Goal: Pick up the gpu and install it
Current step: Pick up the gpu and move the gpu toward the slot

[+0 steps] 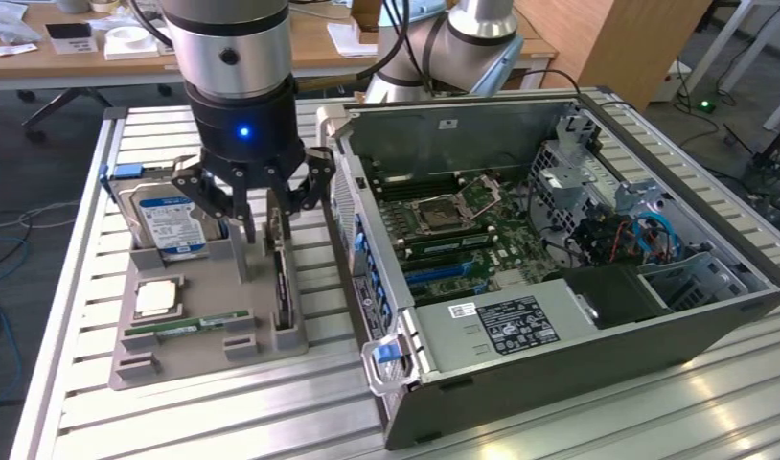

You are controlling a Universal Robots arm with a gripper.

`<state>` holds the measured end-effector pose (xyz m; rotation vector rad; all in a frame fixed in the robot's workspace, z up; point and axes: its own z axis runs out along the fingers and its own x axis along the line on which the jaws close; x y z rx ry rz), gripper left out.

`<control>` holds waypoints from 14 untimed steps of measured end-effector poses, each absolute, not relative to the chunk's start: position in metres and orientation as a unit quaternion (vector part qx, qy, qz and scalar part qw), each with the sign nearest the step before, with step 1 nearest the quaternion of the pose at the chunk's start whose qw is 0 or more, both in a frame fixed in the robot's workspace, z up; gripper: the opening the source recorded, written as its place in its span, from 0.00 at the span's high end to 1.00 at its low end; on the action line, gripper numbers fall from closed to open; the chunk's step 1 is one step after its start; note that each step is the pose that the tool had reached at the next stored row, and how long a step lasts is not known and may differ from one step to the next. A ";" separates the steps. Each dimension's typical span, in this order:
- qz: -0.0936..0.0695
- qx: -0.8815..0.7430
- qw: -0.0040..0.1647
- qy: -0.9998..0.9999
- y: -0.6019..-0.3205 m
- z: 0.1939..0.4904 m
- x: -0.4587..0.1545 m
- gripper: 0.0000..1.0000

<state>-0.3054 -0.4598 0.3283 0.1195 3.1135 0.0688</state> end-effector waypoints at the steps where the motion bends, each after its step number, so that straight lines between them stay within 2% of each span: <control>1: 0.022 0.038 0.012 0.999 -0.460 0.328 -0.305 0.58; 14: 0.022 0.038 0.012 0.999 -0.460 0.320 -0.302 0.58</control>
